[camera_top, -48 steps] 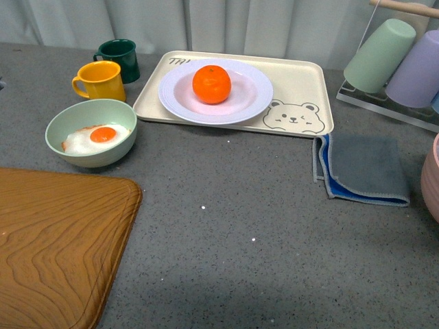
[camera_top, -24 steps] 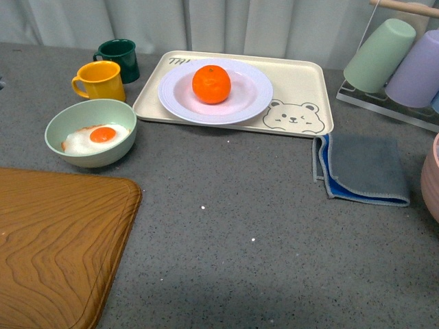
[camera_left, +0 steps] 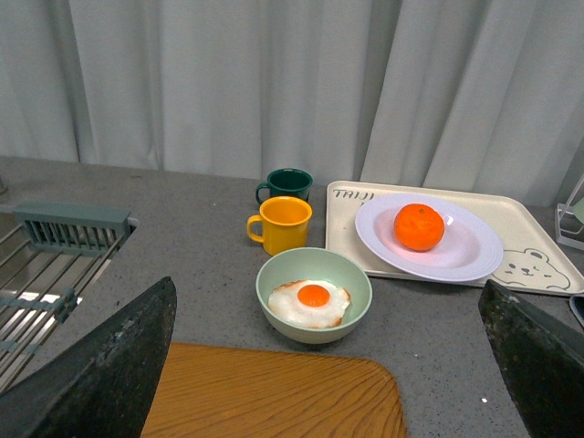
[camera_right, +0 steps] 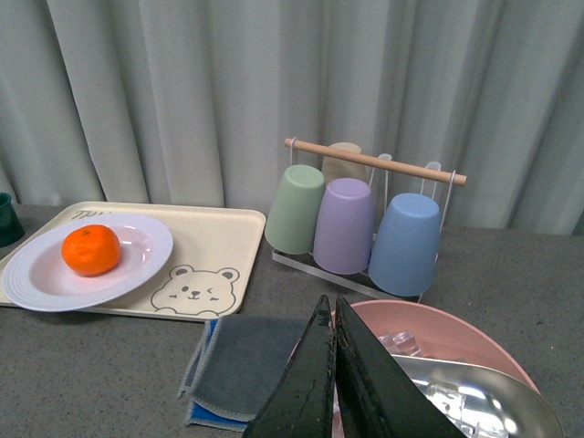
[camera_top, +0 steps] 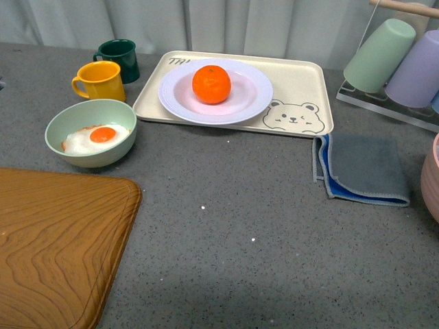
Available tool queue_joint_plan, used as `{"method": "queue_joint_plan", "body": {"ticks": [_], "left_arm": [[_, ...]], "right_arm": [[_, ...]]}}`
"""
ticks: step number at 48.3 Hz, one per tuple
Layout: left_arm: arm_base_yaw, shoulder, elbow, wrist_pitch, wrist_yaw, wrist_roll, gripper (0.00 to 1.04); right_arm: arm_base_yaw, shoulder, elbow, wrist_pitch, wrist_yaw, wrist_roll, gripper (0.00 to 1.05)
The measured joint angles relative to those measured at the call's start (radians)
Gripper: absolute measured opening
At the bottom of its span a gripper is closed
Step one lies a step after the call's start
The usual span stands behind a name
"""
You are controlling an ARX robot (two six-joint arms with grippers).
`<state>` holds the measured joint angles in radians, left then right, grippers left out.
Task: Place orange and plate with both arms
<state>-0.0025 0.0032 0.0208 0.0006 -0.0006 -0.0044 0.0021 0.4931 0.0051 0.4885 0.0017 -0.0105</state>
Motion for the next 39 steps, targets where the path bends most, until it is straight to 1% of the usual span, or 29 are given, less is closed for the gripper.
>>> {"method": "queue_joint_plan", "body": {"ticks": [26,39], "left_arm": [[0.0,0.0,0.0,0.0,0.0,0.0,0.98],[0.0,0.0,0.0,0.0,0.0,0.0,0.98]], "right_arm": [[0.0,-0.249,0.0,-0.241,0.0,0.0,0.01],[0.0,-0.316,0.0,-0.308,0.0,0.0,0.01]]}}
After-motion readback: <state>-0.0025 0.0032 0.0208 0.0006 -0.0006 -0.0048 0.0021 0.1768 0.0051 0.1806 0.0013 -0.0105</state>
